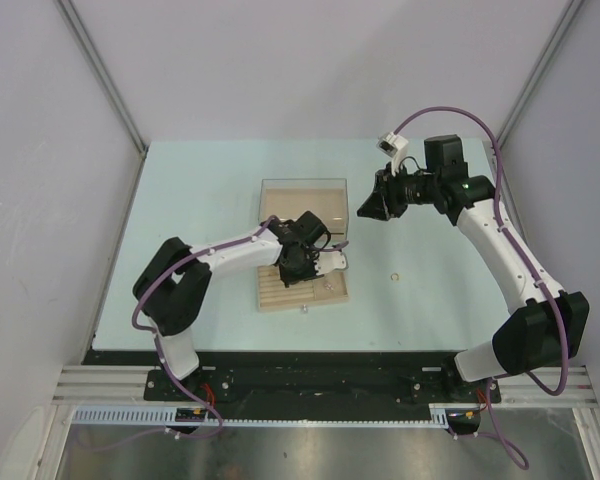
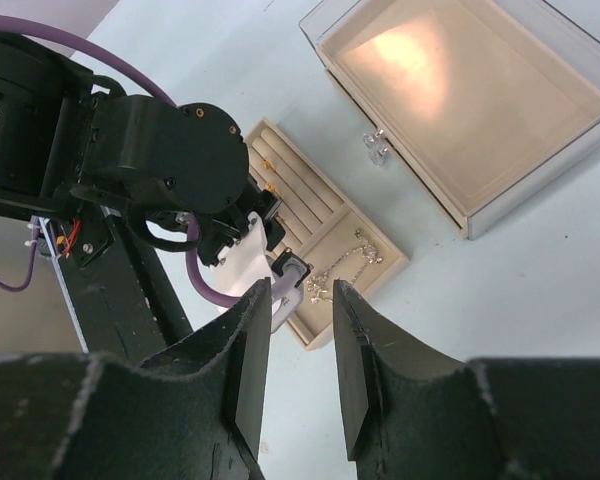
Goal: Organize the mixed jewelry
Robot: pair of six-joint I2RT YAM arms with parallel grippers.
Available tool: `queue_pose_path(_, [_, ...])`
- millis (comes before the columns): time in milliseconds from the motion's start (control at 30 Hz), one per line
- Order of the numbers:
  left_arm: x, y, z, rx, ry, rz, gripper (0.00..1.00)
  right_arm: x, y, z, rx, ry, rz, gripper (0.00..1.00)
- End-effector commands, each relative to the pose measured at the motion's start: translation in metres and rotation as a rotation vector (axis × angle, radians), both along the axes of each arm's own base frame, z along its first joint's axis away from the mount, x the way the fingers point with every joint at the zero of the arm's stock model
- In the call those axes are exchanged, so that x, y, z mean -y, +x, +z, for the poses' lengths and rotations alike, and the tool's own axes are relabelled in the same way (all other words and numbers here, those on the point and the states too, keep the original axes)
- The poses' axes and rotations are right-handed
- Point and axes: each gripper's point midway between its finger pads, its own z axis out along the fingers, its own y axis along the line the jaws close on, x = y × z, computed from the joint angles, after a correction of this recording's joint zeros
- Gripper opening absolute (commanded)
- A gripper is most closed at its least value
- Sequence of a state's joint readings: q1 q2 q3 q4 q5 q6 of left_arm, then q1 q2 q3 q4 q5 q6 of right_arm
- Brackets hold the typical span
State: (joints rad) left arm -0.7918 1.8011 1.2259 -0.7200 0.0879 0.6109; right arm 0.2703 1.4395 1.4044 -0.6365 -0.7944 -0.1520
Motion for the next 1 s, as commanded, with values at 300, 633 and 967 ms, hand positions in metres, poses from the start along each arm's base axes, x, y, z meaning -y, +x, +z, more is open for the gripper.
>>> queue_pose_path(300, [0.008, 0.010, 0.000, 0.027, 0.006, -0.037, 0.00, 0.003, -0.006, 0.013, 0.048, 0.019, 0.012, 0.35])
queue_pose_path(633, [0.007, 0.011, -0.010, 0.022, 0.021, -0.040, 0.00, 0.002, -0.006, 0.011, 0.039, 0.020, 0.013, 0.35])
queue_pose_path(967, [0.007, 0.011, -0.014, 0.019, 0.033, -0.041, 0.00, 0.004, -0.007, 0.007, 0.031, 0.007, 0.009, 0.36])
